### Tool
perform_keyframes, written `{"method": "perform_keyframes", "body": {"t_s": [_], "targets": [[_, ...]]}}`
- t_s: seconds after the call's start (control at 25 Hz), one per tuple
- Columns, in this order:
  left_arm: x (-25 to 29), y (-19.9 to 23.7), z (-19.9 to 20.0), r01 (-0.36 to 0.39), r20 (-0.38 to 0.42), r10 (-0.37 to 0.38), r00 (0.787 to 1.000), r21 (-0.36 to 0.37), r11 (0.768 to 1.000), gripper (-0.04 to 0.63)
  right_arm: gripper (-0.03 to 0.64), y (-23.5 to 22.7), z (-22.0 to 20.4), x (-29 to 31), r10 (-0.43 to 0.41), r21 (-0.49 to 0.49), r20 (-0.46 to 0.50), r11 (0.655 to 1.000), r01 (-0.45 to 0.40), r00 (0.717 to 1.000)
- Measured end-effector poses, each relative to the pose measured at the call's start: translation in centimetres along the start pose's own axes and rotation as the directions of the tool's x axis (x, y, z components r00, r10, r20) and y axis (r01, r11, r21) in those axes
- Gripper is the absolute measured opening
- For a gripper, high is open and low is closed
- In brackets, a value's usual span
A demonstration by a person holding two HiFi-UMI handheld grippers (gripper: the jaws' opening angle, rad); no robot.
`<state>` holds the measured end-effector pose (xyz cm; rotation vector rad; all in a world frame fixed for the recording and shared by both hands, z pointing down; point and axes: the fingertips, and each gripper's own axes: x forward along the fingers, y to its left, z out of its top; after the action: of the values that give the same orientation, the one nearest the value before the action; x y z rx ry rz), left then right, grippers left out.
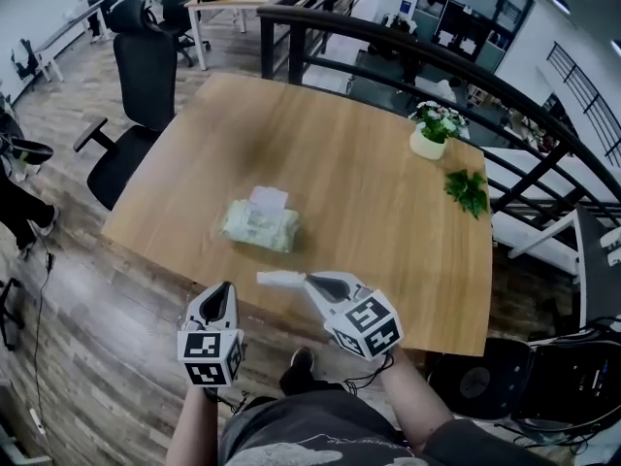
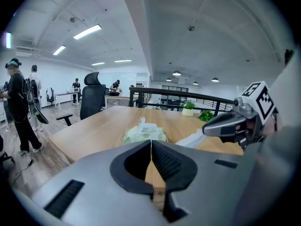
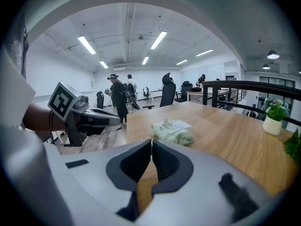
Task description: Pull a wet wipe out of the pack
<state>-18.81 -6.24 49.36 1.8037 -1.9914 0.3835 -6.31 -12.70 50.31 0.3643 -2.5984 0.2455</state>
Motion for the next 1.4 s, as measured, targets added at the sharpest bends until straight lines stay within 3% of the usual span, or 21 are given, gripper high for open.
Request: {"method": "perform_keyframes", "body": {"t_s": [0.32, 0.72, 1.08, 1.4], "targets": [[-9.1, -0.4, -4.6, -0.056, 0.017, 0.057, 0.998, -0.077, 0.995, 0.015, 0.028, 6.5, -1.7, -3.0, 0.019, -0.045, -0.016, 0.999, -0.02, 1.0], [-18.0, -4.5, -8.7, -0.07, 0.071, 0.075, 0.995, -0.07, 0.995, 0.015, 0.028, 12.7, -4.0, -9.8, -0.01, -0.059, 0.073, 0.998, 0.015, 0.997], [-25.6, -9.3, -10.8, -0.025, 0.12, 0.032, 0.992, -0.057, 0.998, 0.015, 0.028, 18.7, -6.6, -17.3, -0.055, -0.059, 0.104, 0.996, 0.062, 0.993], [-28.2, -12.4, -11.8, 0.03, 0.135, -0.022, 0.991, -0.06, 0.998, 0.015, 0.028, 20.7, -9.2, -22.1, -0.108, -0.041, 0.085, 0.993, 0.112, 0.99]]}}
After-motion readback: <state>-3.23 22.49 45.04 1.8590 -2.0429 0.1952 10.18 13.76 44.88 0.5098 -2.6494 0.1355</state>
